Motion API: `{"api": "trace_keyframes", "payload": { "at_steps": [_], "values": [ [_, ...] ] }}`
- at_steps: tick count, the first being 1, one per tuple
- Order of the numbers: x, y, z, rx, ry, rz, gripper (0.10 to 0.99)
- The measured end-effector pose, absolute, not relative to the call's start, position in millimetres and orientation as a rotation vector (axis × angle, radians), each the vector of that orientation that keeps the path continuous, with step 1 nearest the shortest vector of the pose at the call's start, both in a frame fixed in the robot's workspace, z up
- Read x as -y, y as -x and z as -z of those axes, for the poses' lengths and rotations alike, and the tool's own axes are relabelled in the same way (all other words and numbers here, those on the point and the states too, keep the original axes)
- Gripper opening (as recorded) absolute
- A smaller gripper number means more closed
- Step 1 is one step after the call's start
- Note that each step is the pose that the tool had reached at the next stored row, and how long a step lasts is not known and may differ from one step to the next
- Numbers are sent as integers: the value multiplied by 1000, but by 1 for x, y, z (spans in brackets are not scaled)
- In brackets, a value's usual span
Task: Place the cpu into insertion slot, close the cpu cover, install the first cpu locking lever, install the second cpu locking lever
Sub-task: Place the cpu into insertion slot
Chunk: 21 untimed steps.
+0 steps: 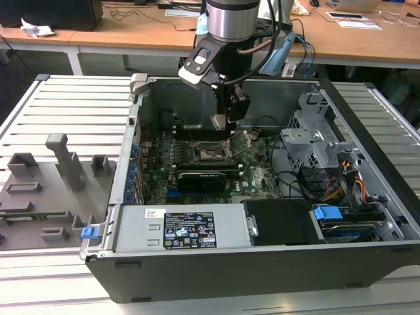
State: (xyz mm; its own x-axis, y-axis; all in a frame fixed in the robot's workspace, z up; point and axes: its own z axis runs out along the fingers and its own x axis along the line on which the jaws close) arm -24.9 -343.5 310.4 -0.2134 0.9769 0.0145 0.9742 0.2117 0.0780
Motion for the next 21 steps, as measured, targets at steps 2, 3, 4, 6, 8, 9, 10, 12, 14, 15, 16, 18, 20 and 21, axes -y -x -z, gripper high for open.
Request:
{"api": "trace_keyframes", "payload": {
  "at_steps": [2, 3, 4, 6, 8, 9, 10, 12, 14, 15, 16, 18, 20, 21],
  "values": [
    [343, 25, -309, -2387, -1980, -108, 533],
    [343, 25, -309, -2375, -1993, -107, 533],
    [343, 25, -308, -2361, -2009, -107, 533],
    [343, 25, -307, -2330, -2043, -106, 533],
    [343, 25, -305, -2313, -2062, -105, 533],
    [343, 25, -304, -2313, -2062, -105, 533],
    [343, 25, -303, -2312, -2063, -105, 533],
    [343, 26, -302, -2311, -2064, -105, 533],
    [343, 26, -301, -2311, -2064, -105, 533],
    [343, 27, -301, -2311, -2064, -105, 533],
    [343, 27, -300, -2312, -2064, -105, 533],
    [344, 27, -299, -2311, -2064, -105, 533],
    [343, 27, -299, -2311, -2064, -105, 533],
    [343, 27, -298, -2311, -2064, -105, 533]
  ]
}}
